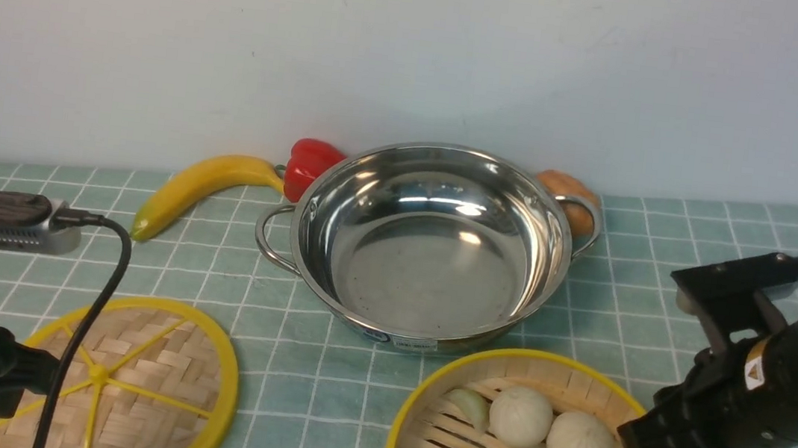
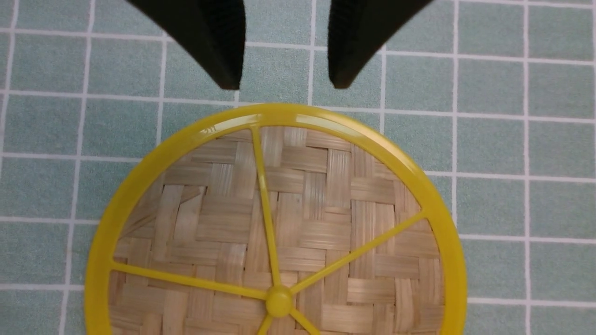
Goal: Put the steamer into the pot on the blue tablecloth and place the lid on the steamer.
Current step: 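Reach for and grasp the rim of the bamboo steamer holding the buns with the right gripper, then place the bamboo steamer basket of food into the steel pot with the right gripper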
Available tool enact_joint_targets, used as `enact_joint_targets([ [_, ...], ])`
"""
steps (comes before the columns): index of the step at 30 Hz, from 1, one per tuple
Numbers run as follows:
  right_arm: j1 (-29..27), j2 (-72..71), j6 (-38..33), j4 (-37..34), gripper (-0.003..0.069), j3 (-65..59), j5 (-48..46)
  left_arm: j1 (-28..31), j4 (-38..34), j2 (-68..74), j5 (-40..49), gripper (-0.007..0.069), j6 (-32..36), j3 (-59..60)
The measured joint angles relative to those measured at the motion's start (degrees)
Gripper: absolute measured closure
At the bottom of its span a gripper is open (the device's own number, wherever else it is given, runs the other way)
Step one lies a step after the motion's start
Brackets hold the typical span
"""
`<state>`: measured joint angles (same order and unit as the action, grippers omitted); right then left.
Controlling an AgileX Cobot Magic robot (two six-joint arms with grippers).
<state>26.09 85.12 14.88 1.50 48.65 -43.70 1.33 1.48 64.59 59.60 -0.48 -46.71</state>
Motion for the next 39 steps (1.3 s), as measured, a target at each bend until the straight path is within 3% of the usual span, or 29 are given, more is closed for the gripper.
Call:
enact_joint_targets([
  [13,0.0,8.02,-0.18,0.86,0.043,0.0,1.87,0.0,0.0,0.0,0.0,0.0382,0.0,0.0],
  [19,0.0,8.97,3.15,3.0,0.0608,0.0,0.92,0.0,0.0,0.0,0.0,0.0382,0.0,0.0],
  [31,0.0,-4.12,2.19,4.52,0.0598,1.15,-15.27,0.0,0.0,0.0,0.0,0.0382,0.0,0.0],
  [39,0.0,-4.41,-4.38,-0.31,0.0598,15.33,-22.88,0.0,0.0,0.0,0.0,0.0382,0.0,0.0],
])
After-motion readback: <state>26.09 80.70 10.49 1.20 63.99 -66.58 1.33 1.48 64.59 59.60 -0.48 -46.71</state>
